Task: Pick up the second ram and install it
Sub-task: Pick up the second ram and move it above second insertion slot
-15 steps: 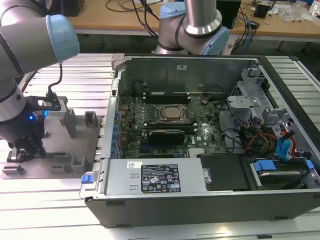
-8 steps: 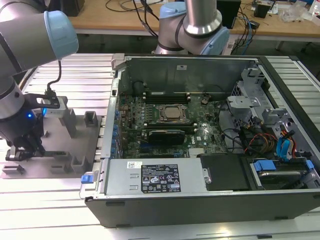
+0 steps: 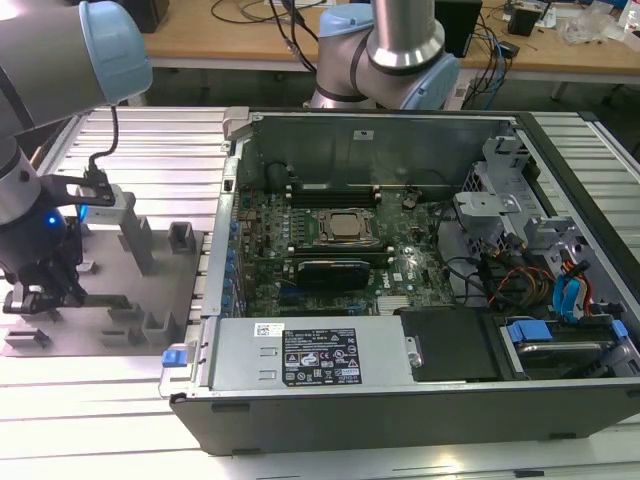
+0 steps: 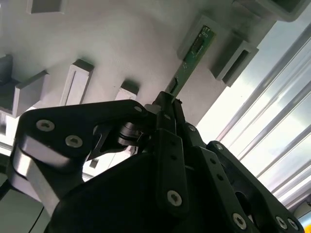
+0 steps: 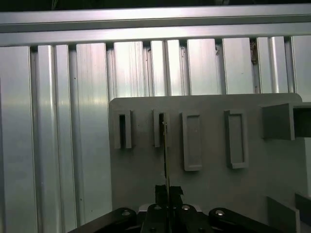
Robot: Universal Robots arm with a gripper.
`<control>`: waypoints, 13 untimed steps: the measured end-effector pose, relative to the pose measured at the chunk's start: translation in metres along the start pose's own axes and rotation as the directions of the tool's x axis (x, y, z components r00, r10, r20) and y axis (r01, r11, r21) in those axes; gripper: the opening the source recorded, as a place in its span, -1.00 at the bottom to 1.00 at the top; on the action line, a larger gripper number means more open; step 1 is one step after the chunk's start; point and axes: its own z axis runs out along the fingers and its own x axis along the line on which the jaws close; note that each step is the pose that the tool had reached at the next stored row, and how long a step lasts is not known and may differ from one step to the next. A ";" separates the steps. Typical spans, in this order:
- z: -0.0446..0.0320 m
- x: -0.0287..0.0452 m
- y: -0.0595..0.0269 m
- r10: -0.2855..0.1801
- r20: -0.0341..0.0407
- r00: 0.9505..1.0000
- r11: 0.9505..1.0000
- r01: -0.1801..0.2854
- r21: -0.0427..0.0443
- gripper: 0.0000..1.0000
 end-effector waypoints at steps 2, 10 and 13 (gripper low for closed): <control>-0.0023 -0.0001 0.0001 0.000 0.001 1.000 1.000 0.000 0.000 -0.78; -0.0153 -0.0005 0.0007 0.000 0.003 1.000 1.000 0.000 0.000 -0.78; -0.0191 -0.0007 0.0008 0.000 0.003 1.000 1.000 0.000 0.000 -0.78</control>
